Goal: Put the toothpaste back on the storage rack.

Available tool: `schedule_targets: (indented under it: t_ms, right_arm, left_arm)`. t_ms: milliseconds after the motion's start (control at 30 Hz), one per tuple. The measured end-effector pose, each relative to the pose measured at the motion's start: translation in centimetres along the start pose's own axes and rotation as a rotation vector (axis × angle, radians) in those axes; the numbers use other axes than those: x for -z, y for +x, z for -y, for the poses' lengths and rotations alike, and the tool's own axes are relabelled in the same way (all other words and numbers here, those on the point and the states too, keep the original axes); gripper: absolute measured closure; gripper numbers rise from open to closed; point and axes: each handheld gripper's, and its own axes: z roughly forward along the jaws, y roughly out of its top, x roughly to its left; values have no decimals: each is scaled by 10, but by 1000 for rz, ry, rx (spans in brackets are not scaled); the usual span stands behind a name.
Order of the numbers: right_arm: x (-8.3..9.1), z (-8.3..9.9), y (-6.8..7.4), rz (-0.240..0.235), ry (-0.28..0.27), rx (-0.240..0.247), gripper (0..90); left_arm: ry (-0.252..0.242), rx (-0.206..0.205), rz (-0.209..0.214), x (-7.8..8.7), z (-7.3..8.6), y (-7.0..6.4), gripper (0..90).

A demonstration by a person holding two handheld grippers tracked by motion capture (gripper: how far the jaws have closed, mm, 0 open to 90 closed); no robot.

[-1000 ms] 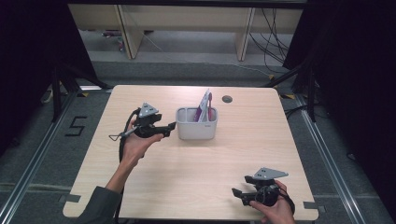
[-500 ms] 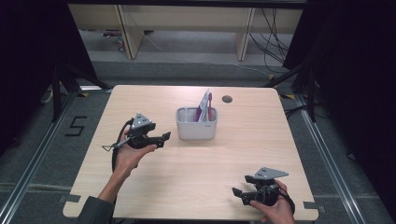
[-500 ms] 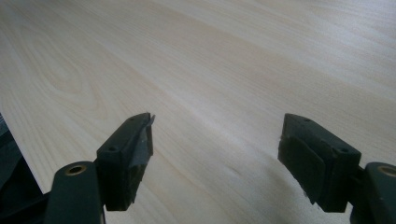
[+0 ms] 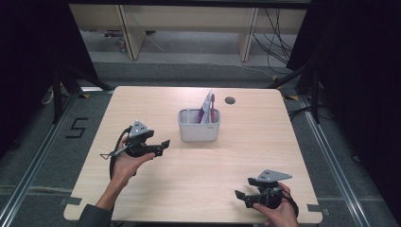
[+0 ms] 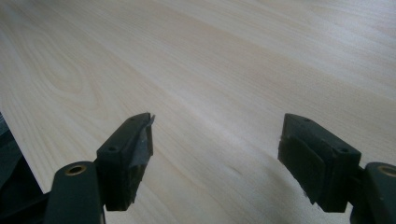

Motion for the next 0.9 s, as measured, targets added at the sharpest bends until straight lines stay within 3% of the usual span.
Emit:
schedule_targets:
  t_ms: [233, 333, 400, 467, 667, 900]
  right_arm:
    - [0, 0, 0, -9, 10, -7, 270]
    - [0, 0, 1, -4, 13, -20, 270]
    - [1, 0, 0, 16, 7, -1, 270]
    - [0, 0, 0, 0, 1, -4, 270]
    - [1, -1, -2, 19, 8, 7, 270]
    - [1, 0, -2, 5, 9, 4, 270]
  left_arm:
    - [12, 5, 5, 2, 9, 1, 194]
    - [21, 25, 30, 3, 13, 2, 187]
    - [21, 25, 30, 4, 17, 2, 186]
    - [32, 29, 28, 5, 19, 2, 182]
    - [43, 34, 31, 8, 29, 4, 169]
    - [50, 28, 37, 11, 37, 0, 166]
